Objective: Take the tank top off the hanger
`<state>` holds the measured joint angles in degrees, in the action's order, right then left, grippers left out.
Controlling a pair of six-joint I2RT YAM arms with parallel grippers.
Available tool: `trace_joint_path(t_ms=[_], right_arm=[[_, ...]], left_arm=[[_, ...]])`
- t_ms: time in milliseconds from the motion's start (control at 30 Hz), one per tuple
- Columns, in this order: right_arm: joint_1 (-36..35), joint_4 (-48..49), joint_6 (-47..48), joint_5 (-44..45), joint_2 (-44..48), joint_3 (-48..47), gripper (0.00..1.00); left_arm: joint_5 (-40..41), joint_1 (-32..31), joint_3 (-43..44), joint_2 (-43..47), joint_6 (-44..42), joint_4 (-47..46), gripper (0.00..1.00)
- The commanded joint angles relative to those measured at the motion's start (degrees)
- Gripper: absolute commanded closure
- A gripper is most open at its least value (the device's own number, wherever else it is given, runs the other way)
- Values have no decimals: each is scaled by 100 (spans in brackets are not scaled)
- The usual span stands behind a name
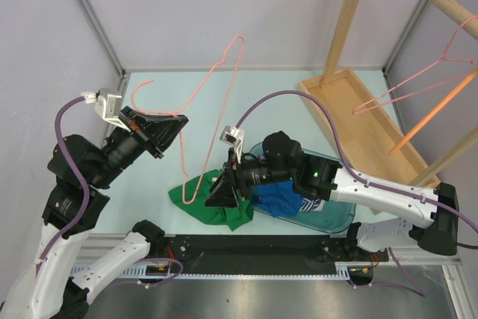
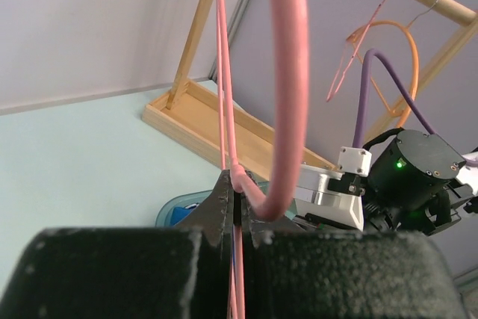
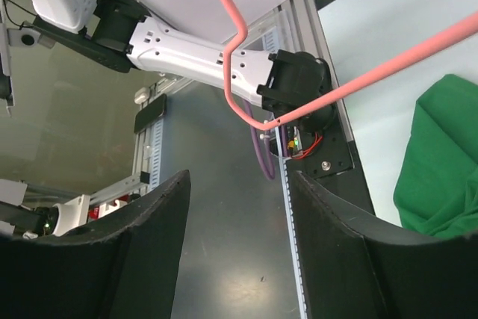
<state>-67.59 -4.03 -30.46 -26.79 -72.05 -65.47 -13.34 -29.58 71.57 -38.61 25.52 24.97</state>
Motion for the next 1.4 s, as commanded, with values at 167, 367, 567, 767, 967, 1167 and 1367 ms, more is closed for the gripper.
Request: trace_joint_path(t_ms=[167, 367, 567, 767, 967, 1167, 1367], right_arm=[[-342, -467, -91, 1604, 25, -809, 32], [-685, -660, -285, 2607, -423, -1371, 33], [-764, -116, -882, 2635, -968, -1486, 36], [-931, 77, -1102, 2617, -1285, -1399, 48], [-931, 533, -1296, 2468, -1294, -1249, 100], [-519, 1131, -2121, 2046, -1048, -941, 100], [175, 1239, -2807, 2054, -776, -844, 100]], left_arm=[[-116, 32, 6, -50, 260, -203, 100], [376, 32, -73, 2, 515, -19, 100], [867, 32, -205, 178, 753, 69, 100], [1237, 32, -169, 319, 823, 289, 100], [1176, 32, -293, 337, 850, 245, 98], [992, 32, -442, 634, 297, 201, 37], [1185, 32, -565, 1101, 50, 534, 27]])
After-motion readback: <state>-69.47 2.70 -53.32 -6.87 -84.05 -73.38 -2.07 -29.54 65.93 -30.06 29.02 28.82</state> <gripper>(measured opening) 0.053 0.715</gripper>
